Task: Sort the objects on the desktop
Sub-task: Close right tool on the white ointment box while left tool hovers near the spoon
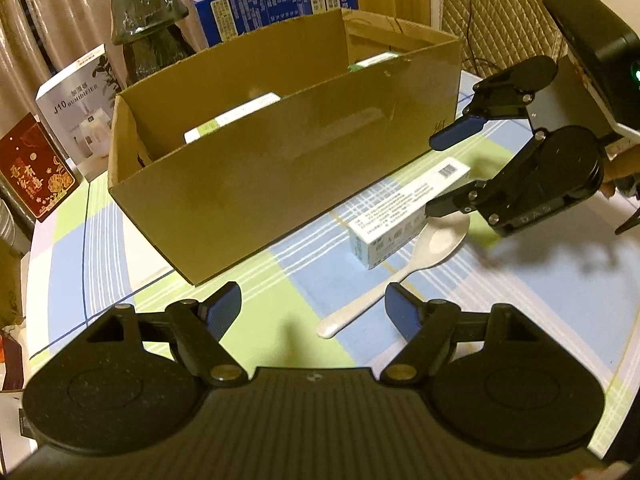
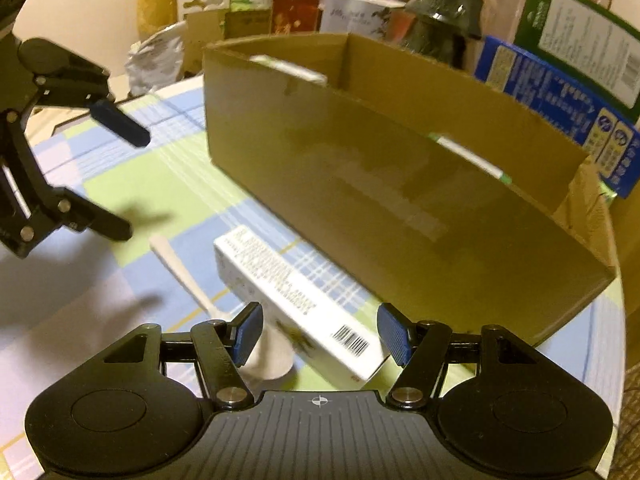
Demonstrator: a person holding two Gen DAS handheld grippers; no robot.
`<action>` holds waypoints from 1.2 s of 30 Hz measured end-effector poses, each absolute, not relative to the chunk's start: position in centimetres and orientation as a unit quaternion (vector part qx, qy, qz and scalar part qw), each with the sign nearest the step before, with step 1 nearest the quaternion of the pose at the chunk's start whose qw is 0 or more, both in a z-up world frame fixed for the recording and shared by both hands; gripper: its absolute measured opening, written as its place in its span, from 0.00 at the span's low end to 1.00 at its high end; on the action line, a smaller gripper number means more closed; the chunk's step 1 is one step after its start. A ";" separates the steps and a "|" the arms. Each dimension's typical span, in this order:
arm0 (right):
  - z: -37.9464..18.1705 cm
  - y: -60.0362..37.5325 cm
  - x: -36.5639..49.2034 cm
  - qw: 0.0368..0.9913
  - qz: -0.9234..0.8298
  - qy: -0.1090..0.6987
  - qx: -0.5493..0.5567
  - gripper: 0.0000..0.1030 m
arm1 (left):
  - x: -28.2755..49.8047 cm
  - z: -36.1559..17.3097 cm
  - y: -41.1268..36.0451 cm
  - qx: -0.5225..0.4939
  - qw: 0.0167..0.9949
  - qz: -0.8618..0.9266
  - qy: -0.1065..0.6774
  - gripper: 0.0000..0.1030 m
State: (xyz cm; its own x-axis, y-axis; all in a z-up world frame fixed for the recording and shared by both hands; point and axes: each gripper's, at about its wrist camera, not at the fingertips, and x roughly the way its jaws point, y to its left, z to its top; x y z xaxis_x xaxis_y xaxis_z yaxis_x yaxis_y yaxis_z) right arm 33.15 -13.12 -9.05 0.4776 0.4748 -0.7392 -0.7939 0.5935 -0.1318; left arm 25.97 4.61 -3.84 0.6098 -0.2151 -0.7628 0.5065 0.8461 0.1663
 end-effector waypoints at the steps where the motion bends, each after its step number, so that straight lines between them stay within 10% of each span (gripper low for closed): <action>1: -9.0 -13.1 33.0 0.826 0.384 0.336 -0.239 0.60 | 26.1 -4.0 4.6 0.187 0.877 -0.205 0.392 0.73; 7: -8.6 -13.3 33.0 0.822 0.384 0.350 -0.233 0.42 | 26.0 -4.1 4.7 0.185 0.877 -0.205 0.394 0.73; 36: -8.2 -13.8 31.7 0.802 0.387 0.411 -0.195 0.23 | 27.1 -7.3 3.0 0.192 0.864 -0.265 0.384 0.67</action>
